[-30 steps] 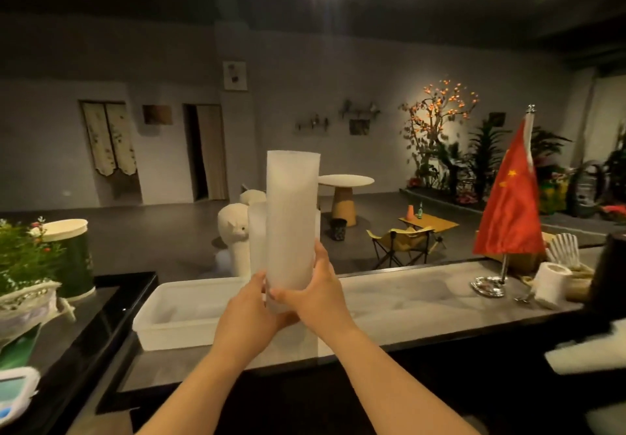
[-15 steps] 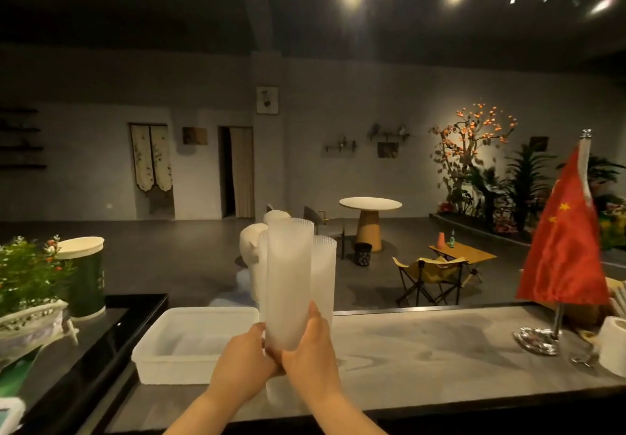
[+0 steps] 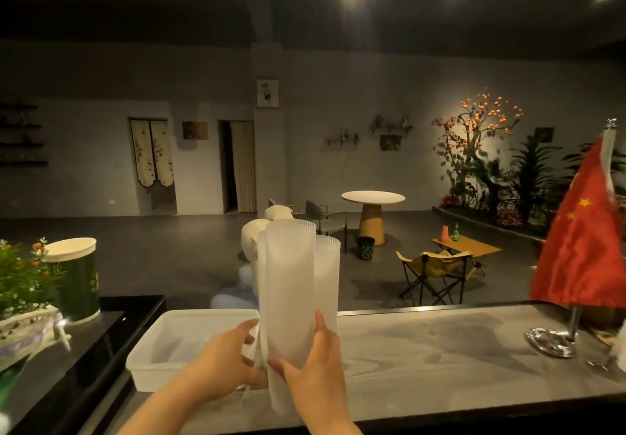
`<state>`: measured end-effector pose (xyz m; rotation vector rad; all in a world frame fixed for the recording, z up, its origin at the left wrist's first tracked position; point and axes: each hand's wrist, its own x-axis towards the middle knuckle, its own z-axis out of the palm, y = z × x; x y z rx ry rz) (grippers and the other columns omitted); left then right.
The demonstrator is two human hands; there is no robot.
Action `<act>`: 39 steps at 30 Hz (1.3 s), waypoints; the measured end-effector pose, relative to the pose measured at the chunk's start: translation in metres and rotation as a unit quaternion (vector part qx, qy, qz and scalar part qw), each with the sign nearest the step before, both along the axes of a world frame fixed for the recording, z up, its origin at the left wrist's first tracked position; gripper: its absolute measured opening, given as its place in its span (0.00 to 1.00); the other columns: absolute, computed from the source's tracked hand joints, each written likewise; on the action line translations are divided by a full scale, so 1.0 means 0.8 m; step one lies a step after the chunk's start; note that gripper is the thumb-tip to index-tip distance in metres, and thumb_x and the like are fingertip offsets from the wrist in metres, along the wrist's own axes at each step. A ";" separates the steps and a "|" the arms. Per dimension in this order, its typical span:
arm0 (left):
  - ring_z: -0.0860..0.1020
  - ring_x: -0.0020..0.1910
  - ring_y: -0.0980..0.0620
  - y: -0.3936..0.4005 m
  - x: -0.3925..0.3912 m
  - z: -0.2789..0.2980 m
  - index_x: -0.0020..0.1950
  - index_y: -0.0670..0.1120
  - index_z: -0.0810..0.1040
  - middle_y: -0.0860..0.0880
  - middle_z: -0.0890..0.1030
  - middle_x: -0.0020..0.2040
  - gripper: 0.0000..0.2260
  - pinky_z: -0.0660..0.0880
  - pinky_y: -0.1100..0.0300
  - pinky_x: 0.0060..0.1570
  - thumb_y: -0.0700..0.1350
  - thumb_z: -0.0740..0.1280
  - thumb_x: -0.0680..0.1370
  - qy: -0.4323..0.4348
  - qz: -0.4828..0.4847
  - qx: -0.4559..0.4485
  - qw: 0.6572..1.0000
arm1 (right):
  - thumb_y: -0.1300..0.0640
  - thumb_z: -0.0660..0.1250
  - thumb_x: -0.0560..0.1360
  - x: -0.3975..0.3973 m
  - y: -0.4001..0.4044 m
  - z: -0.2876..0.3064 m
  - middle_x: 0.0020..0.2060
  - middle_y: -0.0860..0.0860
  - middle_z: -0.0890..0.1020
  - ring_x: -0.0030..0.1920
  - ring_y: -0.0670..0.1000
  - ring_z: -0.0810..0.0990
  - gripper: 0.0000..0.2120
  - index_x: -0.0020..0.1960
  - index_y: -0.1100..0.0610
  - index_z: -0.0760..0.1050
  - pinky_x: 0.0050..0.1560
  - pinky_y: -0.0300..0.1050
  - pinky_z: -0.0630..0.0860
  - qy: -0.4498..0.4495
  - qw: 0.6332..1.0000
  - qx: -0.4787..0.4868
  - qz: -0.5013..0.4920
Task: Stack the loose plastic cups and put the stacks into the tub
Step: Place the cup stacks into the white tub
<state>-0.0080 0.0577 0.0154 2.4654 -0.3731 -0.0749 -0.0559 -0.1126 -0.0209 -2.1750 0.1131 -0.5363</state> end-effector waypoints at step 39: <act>0.77 0.54 0.51 0.040 0.102 0.155 0.67 0.54 0.66 0.52 0.78 0.57 0.39 0.77 0.52 0.47 0.39 0.79 0.61 -0.097 0.024 -0.362 0.927 | 0.36 0.75 0.63 0.000 -0.002 0.013 0.63 0.40 0.64 0.67 0.42 0.66 0.56 0.77 0.41 0.42 0.67 0.35 0.63 0.081 0.996 0.022 -0.003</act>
